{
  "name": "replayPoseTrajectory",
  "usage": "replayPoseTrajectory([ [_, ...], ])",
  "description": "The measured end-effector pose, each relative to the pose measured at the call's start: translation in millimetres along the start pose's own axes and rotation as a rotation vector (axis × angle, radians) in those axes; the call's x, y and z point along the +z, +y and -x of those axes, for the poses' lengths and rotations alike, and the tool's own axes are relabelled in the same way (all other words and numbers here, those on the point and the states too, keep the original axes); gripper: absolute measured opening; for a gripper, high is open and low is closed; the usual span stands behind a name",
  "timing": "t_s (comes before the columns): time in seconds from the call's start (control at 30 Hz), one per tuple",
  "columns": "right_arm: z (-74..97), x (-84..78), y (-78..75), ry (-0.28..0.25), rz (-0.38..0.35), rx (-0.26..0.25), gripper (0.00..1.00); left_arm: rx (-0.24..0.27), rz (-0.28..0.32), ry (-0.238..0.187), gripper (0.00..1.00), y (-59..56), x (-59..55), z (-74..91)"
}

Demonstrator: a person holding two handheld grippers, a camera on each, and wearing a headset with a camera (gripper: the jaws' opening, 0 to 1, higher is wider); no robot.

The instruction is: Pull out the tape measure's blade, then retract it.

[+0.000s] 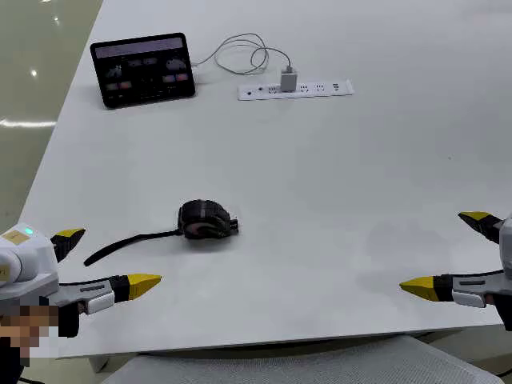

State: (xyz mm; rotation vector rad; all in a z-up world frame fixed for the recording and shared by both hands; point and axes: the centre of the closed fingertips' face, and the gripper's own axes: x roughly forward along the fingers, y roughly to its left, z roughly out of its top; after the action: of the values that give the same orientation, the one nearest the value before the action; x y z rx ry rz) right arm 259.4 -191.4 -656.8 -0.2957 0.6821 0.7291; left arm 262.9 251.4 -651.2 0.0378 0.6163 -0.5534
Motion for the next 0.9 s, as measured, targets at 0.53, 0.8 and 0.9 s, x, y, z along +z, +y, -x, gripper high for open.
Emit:
replayPoseTrajectory([
  [0.53, -1.0, 3.0, -6.2, 0.001, 0.015, 0.002, 0.99, 0.009, 0.004, 0.002, 1.00, -0.7, 1.6, 1.6],
  [0.8, -1.6, 6.5, -7.7, -0.004, 0.022, -0.004, 0.98, 0.003, 0.007, 0.009, 1.00, -1.1, 0.1, -0.2],
  [0.9, -2.0, 6.0, -7.6, -0.005, 0.024, -0.003, 0.99, -0.004, 0.001, 0.014, 1.00, -2.5, -0.4, -0.1],
])
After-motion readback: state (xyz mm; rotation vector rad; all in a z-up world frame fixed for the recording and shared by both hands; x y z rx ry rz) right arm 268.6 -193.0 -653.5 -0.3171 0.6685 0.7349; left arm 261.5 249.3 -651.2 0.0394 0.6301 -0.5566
